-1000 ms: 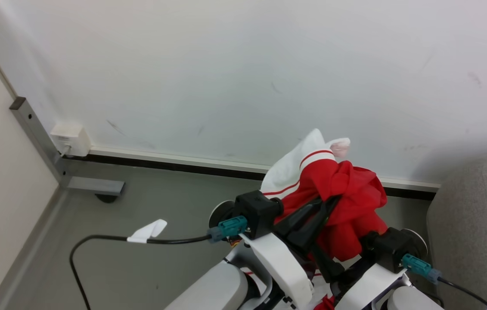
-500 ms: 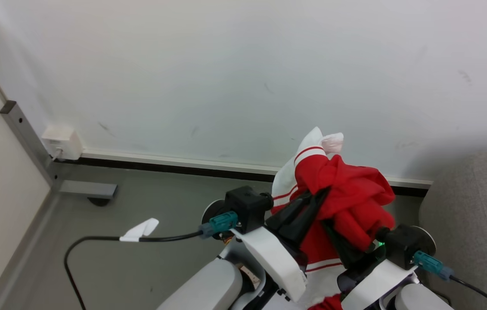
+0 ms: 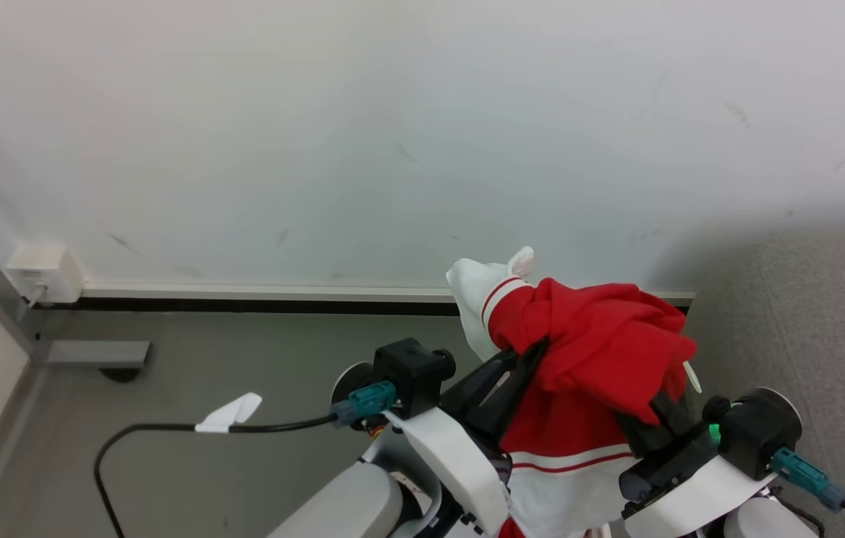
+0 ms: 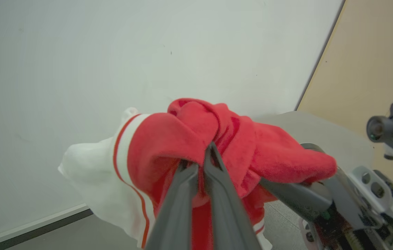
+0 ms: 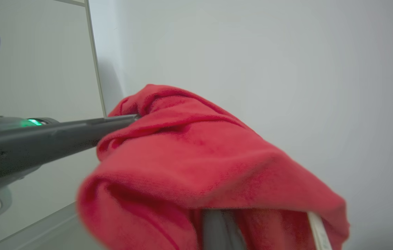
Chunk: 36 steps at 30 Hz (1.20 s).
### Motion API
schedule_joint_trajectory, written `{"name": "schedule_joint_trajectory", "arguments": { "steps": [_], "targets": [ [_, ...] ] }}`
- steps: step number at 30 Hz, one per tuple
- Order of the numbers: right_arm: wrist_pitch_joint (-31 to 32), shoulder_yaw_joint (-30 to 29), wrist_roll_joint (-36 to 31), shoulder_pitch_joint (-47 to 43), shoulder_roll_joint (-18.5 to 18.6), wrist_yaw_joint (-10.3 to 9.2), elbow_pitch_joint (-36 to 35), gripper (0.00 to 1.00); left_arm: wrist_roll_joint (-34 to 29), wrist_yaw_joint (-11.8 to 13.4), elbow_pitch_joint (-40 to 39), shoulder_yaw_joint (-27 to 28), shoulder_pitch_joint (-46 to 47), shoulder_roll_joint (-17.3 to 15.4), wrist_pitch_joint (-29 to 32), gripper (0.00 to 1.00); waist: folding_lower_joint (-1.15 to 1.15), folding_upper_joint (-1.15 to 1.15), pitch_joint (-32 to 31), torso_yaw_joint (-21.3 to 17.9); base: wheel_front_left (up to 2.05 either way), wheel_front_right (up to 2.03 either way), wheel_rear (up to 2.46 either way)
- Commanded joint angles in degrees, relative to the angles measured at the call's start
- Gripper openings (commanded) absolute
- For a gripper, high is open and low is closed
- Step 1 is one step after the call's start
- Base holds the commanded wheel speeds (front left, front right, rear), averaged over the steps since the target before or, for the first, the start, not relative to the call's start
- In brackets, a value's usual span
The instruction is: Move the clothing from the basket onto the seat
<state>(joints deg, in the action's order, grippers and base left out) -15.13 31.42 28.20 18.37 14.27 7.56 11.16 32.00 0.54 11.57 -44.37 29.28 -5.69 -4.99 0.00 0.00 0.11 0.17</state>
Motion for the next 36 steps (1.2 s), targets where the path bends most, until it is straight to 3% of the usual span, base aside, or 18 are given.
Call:
{"name": "schedule_joint_trajectory", "arguments": {
  "steps": [1,20,29,36],
  "targets": [
    [-0.01,-0.67,-0.41,-0.55,0.52,-0.14,-0.24,0.00,-0.15,0.18,-0.40,0.19,-0.72,-0.55,-0.48,1.00,0.00,0.00,0.10,-1.09,0.00,0.00,0.00],
    [-0.01,-12.06,-4.00,-1.49,3.46,-0.14,-5.56,0.00,-2.66,0.55,-2.42,-0.80,-1.00,-4.17,-2.77,1.00,0.00,0.00,2.99,-16.73,0.00,0.00,0.00],
    [-0.01,-16.69,-5.16,-2.60,2.87,-0.14,-7.51,0.00,-3.79,-0.27,-0.55,-1.64,-0.21,-5.22,-4.32,1.00,0.00,0.00,4.87,-23.88,0.00,0.00,0.00],
    [0.00,-17.57,-5.05,-3.16,2.08,-0.14,-8.01,0.00,-4.01,-0.52,0.49,-2.36,0.27,-5.14,-4.38,1.00,0.00,0.00,5.67,-27.34,0.00,0.00,0.00]
  ]
}}
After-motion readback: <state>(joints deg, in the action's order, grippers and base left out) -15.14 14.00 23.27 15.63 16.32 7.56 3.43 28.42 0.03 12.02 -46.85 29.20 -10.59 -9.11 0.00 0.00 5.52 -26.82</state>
